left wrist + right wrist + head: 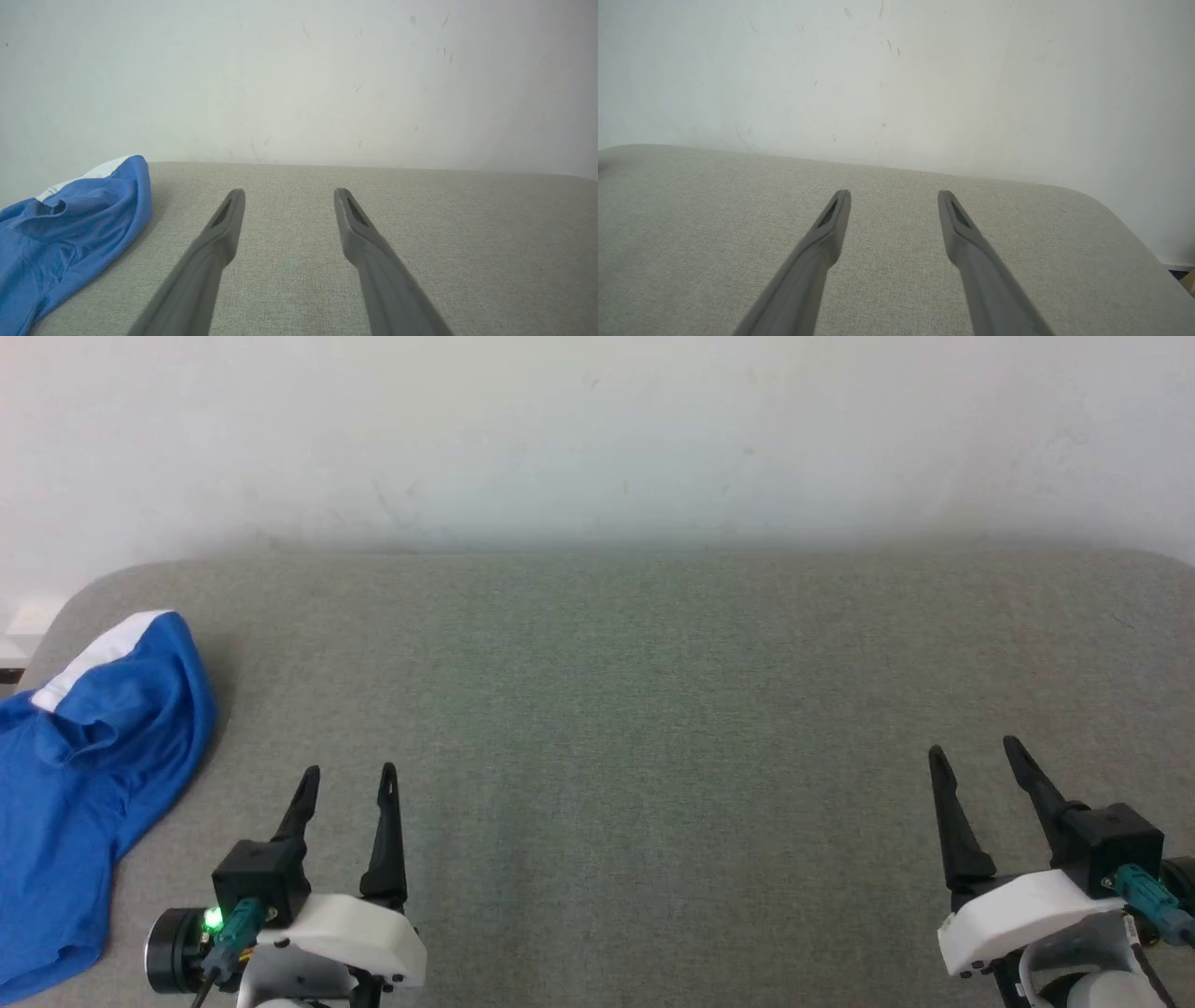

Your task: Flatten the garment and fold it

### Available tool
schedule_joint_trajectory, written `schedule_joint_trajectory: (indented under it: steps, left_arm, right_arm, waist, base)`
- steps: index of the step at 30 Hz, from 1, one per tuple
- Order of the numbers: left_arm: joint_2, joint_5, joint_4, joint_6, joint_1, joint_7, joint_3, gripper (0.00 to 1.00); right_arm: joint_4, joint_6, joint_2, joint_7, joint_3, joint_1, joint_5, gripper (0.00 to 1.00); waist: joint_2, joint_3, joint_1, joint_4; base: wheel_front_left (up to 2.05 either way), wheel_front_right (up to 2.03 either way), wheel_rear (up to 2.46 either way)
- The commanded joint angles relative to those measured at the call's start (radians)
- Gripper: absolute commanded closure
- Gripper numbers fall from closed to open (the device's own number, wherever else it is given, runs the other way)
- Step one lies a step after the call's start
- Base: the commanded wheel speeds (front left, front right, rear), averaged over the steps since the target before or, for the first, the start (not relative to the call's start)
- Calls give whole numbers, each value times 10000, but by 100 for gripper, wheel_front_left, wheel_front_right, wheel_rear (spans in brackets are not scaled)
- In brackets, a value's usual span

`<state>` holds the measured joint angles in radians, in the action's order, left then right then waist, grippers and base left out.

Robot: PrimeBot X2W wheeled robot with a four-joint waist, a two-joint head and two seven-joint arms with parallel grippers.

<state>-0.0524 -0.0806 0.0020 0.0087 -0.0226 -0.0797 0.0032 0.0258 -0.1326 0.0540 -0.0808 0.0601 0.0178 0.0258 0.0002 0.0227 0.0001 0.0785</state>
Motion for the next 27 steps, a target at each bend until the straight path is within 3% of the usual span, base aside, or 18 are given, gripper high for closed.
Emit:
schedule_joint_trajectory:
  steps: [1,27]
  left_arm:
    - [6,-149,35,24,-161,-106,34,0]
    - [12,-733,116,40,-453,-650,130,0]
  right_arm:
    - [34,7,-13,-97,22,21,-57,0]
    - [557,10,-21,-640,-599,-56,-384,0]
  waist:
    - [-2,5,-1,176]
    - [-2,62,-1,2150]
  base:
    - [0,0,0]
    - [0,0,0]
